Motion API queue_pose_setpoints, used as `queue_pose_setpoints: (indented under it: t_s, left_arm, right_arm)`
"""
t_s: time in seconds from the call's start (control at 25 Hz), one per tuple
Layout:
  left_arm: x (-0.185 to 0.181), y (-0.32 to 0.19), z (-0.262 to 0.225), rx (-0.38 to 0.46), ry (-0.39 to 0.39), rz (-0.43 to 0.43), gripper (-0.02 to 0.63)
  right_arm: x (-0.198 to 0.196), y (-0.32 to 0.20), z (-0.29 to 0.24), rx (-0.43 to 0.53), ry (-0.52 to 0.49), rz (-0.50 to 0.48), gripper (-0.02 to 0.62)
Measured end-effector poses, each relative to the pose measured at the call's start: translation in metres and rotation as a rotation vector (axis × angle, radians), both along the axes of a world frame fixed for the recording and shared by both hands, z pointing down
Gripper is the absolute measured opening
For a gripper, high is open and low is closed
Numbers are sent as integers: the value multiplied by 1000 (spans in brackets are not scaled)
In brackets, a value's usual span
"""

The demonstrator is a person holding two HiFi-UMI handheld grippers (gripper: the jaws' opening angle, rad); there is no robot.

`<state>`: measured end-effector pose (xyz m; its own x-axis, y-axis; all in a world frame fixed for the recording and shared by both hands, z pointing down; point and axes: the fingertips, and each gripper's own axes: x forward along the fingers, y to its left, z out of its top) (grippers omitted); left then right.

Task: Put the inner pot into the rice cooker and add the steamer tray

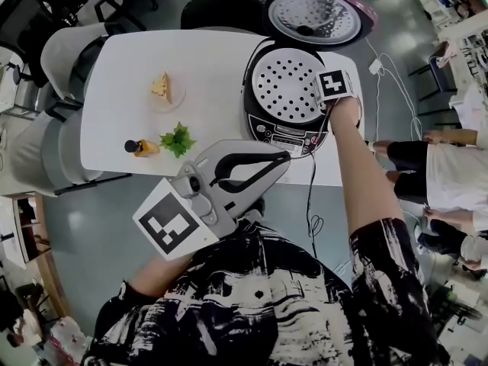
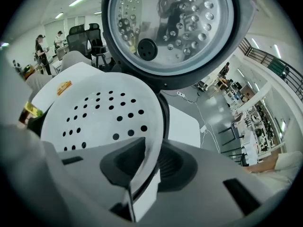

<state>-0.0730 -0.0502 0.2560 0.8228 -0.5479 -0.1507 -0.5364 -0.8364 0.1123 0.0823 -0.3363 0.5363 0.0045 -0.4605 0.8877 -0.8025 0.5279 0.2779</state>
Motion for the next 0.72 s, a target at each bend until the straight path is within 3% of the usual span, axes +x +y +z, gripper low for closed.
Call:
queue_pose_setpoints:
  t_s: [0.08,0.16,0.2,0.52,0.72]
  left_arm:
    - [0,0,-1,-2,5,3,5]
    - [1,0,-2,-2,9,6,5]
    - [2,0,-2,-1,9,7,5]
    - [6,1,-2,-1,7,15,5]
    - [8,-4,-3,0,-7,11,5]
  right_arm:
    - [-1,2,-2,-10,-5,-17,53]
    - [-6,5,-3,-30,-52,-14,179]
    - [-7,5,-3,-30,-74,-10,201]
    - [-4,5,-19,6,-159,-9,222]
    - [-30,12,-82,133,-422,-51,222]
